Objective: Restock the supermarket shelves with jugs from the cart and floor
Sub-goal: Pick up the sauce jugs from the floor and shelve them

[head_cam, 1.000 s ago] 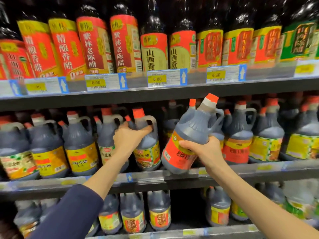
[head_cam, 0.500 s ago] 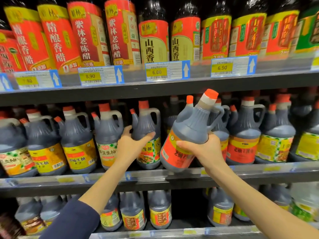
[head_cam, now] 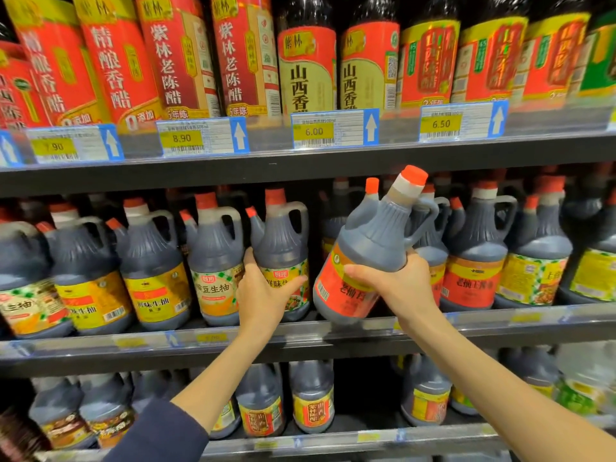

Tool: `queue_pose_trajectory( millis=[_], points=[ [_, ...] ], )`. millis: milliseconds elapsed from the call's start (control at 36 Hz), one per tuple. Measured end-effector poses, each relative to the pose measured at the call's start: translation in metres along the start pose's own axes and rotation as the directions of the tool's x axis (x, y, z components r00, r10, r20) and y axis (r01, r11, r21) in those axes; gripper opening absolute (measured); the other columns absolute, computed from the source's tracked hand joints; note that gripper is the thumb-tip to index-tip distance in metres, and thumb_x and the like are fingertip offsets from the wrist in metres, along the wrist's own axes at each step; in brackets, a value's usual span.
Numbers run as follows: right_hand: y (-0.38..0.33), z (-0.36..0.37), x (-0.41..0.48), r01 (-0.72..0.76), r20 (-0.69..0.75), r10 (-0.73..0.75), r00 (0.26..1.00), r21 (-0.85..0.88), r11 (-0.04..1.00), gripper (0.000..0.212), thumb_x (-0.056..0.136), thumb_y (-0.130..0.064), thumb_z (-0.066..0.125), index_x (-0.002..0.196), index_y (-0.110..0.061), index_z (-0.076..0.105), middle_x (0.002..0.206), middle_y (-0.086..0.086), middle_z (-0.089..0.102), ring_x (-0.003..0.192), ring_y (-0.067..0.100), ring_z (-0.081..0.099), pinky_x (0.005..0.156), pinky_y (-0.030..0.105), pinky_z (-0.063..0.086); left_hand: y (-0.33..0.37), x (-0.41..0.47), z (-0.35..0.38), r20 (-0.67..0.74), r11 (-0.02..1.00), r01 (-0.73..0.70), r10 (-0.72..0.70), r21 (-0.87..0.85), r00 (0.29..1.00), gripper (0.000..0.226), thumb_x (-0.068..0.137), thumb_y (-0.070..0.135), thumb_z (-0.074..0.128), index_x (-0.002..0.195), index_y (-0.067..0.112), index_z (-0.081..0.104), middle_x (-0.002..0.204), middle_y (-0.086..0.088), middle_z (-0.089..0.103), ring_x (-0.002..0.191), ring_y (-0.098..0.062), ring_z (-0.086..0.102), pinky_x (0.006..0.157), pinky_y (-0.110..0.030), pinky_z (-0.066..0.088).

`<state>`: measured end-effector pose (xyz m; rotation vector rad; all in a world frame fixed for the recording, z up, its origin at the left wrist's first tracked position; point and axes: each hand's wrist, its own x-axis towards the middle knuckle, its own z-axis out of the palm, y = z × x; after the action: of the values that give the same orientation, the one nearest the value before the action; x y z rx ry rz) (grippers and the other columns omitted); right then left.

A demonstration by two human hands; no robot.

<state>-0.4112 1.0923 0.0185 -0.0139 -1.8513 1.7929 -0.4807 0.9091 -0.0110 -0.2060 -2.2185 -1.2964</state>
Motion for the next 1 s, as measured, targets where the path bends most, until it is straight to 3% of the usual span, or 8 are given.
queue_pose_trajectory(
  millis=[111,222,361,417,472,639,778,1000],
  points=[
    [0.0,0.0,-0.001,-0.011,-0.016,0.011,1.0,0.004,1.0,0.076,0.043,-0.028,0.094,0.11,-0.01,0.063,0.098,-0.002,0.073,0.093,0.015,0.069,0.078,0.038,0.058,-0.001,-0.002,-0.003,-0.008,1.0,0.001,0.0,0.019,1.0,0.101,0.064,0.034,0.086,0.143,0.007,0.029,0.127,-0.012,0.059,0.114,-0.029,0.057,0.086,-0.035,0.046],
    [-0.001,0.001,-0.002,-0.019,-0.012,0.019,1.0,0.029,0.999,0.06,0.057,-0.011,0.088,0.111,-0.008,0.064,0.099,-0.001,0.073,0.092,0.013,0.07,0.072,0.03,0.057,-0.004,0.0,-0.01,0.084,0.999,-0.003,0.0,0.033,0.996,0.108,0.065,0.041,0.084,0.146,0.008,0.021,0.135,-0.012,0.053,0.12,-0.029,0.053,0.091,-0.038,0.047],
    [-0.002,0.002,-0.003,-0.018,-0.035,0.019,0.999,0.032,0.999,0.064,0.056,-0.014,0.088,0.115,-0.008,0.062,0.102,-0.003,0.072,0.093,0.011,0.069,0.073,0.029,0.056,-0.011,-0.004,-0.018,0.221,0.998,-0.048,0.037,0.046,0.975,0.108,0.068,0.021,0.085,0.147,0.004,0.015,0.141,-0.01,0.041,0.129,-0.024,0.041,0.088,-0.01,0.028],
    [-0.002,0.003,-0.004,-0.019,-0.05,0.021,0.999,0.035,0.999,0.064,0.057,-0.014,0.088,0.115,-0.008,0.062,0.102,-0.002,0.072,0.094,0.012,0.069,0.074,0.03,0.056,-0.017,-0.003,-0.017,0.242,0.997,-0.032,0.015,0.065,0.97,0.1,0.067,0.024,0.085,0.143,0.002,0.023,0.135,-0.012,0.047,0.125,-0.029,0.046,0.094,-0.024,0.038],
    [-0.001,0.005,-0.005,-0.012,-0.077,0.016,0.997,0.046,0.999,0.062,0.057,-0.012,0.088,0.114,-0.007,0.062,0.101,-0.002,0.072,0.093,0.011,0.069,0.073,0.03,0.056,-0.02,-0.004,-0.015,0.233,0.996,-0.003,-0.017,0.085,0.972,0.095,0.065,0.027,0.086,0.137,0.0,0.03,0.128,-0.015,0.053,0.119,-0.031,0.052,0.089,-0.035,0.045],
    [0.002,0.011,-0.01,0.02,-0.153,-0.015,0.988,0.03,0.999,0.041,0.059,-0.011,0.087,0.091,-0.022,0.064,0.091,-0.009,0.07,0.087,0.006,0.068,0.071,0.028,0.055,-0.02,-0.008,-0.013,0.187,0.994,-0.041,0.022,0.098,0.982,0.092,0.066,0.029,0.085,0.135,-0.002,0.033,0.123,-0.016,0.055,0.113,-0.032,0.053,0.077,-0.027,0.037],
    [0.006,0.015,-0.004,0.023,-0.194,-0.033,0.981,-0.054,0.998,0.074,0.043,-0.039,0.09,0.107,-0.013,0.064,0.097,-0.008,0.071,0.092,0.01,0.068,0.077,0.035,0.057,-0.021,-0.008,-0.014,0.199,0.996,-0.04,0.023,0.085,0.98,0.089,0.068,0.029,0.084,0.134,-0.002,0.033,0.118,-0.013,0.057,0.11,-0.031,0.055,0.074,-0.026,0.036],
    [0.014,0.019,0.002,-0.01,-0.155,-0.046,0.987,-0.341,0.94,0.063,0.052,-0.029,0.091,0.103,-0.017,0.056,0.093,-0.008,0.064,0.085,0.008,0.059,0.071,0.024,0.045,-0.021,-0.009,-0.015,0.189,0.996,-0.062,0.05,0.061,0.981,0.105,0.066,0.031,0.085,0.146,0.005,0.022,0.127,-0.012,0.055,0.116,-0.03,0.053,0.079,-0.025,0.036]
  ],
)
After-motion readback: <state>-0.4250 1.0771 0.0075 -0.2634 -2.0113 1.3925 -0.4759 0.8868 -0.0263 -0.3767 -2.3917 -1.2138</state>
